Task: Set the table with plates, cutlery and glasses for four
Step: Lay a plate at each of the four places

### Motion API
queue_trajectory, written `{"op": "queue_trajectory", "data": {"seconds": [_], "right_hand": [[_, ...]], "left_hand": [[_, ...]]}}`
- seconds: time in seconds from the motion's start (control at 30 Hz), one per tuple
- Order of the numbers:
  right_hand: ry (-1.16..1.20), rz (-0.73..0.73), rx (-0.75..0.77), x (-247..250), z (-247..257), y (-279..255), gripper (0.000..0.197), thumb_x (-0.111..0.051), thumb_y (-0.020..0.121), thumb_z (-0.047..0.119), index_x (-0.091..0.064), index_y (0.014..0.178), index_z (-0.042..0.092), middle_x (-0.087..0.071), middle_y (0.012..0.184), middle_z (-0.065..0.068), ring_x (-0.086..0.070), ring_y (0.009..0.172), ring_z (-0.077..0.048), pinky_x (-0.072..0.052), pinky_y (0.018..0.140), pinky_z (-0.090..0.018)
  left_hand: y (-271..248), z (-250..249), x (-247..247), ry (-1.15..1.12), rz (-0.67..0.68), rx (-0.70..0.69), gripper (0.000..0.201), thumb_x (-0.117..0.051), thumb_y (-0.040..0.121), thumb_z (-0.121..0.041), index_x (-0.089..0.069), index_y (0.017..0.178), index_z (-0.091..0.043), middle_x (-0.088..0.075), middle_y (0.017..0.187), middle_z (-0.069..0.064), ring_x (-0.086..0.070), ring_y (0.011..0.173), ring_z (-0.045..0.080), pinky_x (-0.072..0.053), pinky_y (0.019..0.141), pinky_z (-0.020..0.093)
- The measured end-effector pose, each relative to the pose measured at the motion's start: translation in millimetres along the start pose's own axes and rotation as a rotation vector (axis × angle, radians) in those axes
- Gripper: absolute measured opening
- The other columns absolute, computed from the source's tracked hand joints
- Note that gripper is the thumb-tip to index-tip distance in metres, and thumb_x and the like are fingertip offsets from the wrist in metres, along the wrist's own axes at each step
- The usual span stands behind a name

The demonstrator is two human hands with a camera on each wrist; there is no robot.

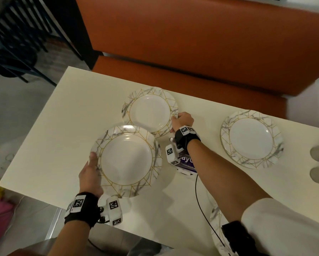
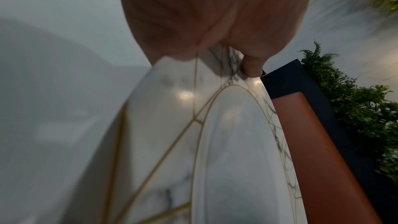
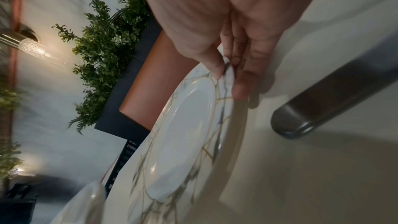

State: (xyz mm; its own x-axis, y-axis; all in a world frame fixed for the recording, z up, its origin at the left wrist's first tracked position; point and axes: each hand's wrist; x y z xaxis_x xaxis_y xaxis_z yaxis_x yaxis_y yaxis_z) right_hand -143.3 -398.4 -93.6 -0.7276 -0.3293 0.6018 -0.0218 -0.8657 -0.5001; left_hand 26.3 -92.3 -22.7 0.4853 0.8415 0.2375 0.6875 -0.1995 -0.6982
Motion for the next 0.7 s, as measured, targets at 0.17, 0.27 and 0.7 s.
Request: {"op": "queue_trajectory", "data": {"seconds": [0.17,0.27,0.7], "right_hand": [[-0.027,0.019,0.037,-5.9,3.2,4.8,0.024,-0.064,0.091,0.027,-0.068,0.105,0.008,-0.074,0.090,-0.012,-0.071,0.049,-0.021,-0.049,0.039,-0.020],[-0.090,0.016,0.046,1.7,6.7,-4.6,0.019,-0.063,0.088,0.028,-0.068,0.092,0.010,-0.071,0.087,-0.010,-0.072,0.078,-0.027,-0.058,0.064,-0.030],[0.019,0.268,0.427,-4.6,-49.9,-153.0,0.031,-0.063,0.095,0.019,-0.061,0.126,0.012,-0.069,0.110,-0.002,-0.065,0.088,-0.012,-0.047,0.068,-0.014]], "left_hand": [[8.2,-1.6,2.7,0.006,-0.005,0.007,0.055,-0.055,0.094,-0.070,-0.066,0.123,-0.025,-0.071,0.122,0.006,-0.067,0.111,0.030,-0.057,0.093,0.045],[12.0,-0.4,8.8,-0.011,0.014,0.056,0.070,-0.062,0.074,-0.087,-0.073,0.119,-0.035,-0.076,0.113,0.002,-0.070,0.108,0.031,-0.059,0.091,0.052],[12.7,17.3,24.6,0.019,0.124,0.001,0.069,-0.066,0.082,-0.077,-0.072,0.125,-0.024,-0.077,0.113,0.007,-0.072,0.107,0.031,-0.057,0.097,0.053]]}}
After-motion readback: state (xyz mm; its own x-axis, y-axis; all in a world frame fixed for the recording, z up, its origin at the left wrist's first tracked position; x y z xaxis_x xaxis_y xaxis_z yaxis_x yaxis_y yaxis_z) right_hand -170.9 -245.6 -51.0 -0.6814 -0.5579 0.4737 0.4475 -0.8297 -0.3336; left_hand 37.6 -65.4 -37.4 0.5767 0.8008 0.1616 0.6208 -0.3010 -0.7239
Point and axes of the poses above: each hand's wrist, its own y-axis towards the middle knuckle, its own x-axis out of the back of the hand, z = x × y
